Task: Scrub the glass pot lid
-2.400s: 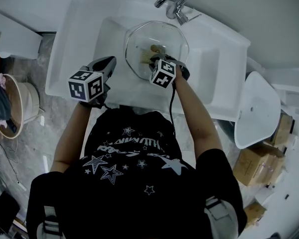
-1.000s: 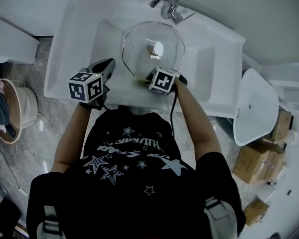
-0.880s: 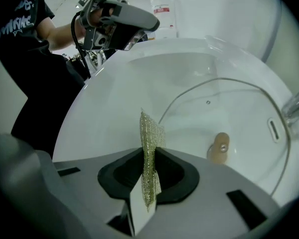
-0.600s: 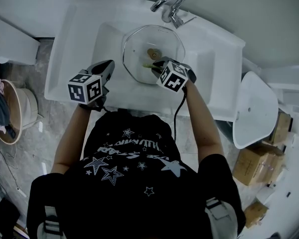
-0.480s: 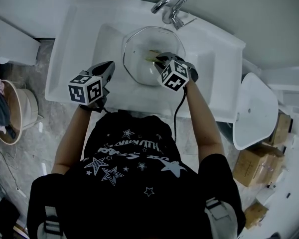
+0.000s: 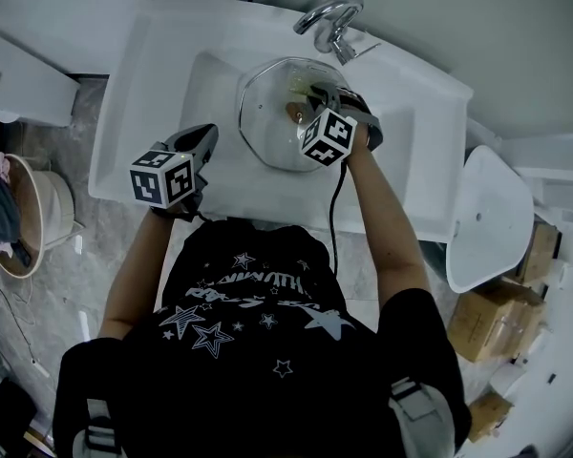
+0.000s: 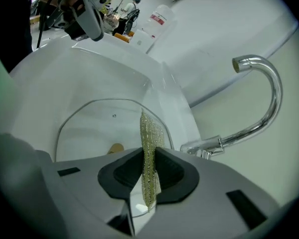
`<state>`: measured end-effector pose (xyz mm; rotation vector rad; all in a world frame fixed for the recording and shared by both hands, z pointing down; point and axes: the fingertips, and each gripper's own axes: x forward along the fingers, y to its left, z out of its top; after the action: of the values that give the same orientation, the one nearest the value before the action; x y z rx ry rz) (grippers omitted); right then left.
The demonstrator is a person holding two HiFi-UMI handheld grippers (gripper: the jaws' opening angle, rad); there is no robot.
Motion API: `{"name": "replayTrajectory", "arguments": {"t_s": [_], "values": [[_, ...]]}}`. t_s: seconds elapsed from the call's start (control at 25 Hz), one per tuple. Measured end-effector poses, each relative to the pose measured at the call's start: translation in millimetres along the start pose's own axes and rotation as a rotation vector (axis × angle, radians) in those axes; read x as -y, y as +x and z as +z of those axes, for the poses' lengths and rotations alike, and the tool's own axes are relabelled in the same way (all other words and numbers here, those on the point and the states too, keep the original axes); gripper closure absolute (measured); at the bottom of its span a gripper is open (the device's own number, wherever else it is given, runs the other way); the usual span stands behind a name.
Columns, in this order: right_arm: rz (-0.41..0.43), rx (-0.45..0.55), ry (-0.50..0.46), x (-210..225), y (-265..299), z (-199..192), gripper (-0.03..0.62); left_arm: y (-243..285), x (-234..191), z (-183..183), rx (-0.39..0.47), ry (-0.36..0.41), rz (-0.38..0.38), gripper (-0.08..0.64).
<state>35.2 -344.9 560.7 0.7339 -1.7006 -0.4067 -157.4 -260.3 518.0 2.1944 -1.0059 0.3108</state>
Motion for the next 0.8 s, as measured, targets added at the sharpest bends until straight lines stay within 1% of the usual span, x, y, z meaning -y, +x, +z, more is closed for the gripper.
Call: {"name": "replayTrajectory", "arguments": {"t_s": [0.24,0.36,0.56,0.68,0.8], "values": [[-0.048,0.014,-0.119,4.3,6.3,8.1,0.525,-3.0,-6.3,-3.6,-0.009,-0.007,0.01,0.552],[-0.05,0.014,-0.163,4.4,10.3,9.9,0.525,-3.5,-8.4,-4.8,-0.015,-0.008,0.012,0.552],[-0.037,0.006,-0.127,4.2,16.1,4.7,0.525,-3.9,-10.6,-5.8,-0.018,-0.01,0.013,0.552],[-0.04,-0.014,-0.047,7.7,19.9,-7.0,0.525,-3.8,-11.5,-6.8,-0.023,-0.01,0.015,0.552],[-0.045,-0.008,0.025,10.1,19.9,-12.5,0.525,-3.4,-11.9,-8.1,-0.027,-0.01,0.015,0.552]]}}
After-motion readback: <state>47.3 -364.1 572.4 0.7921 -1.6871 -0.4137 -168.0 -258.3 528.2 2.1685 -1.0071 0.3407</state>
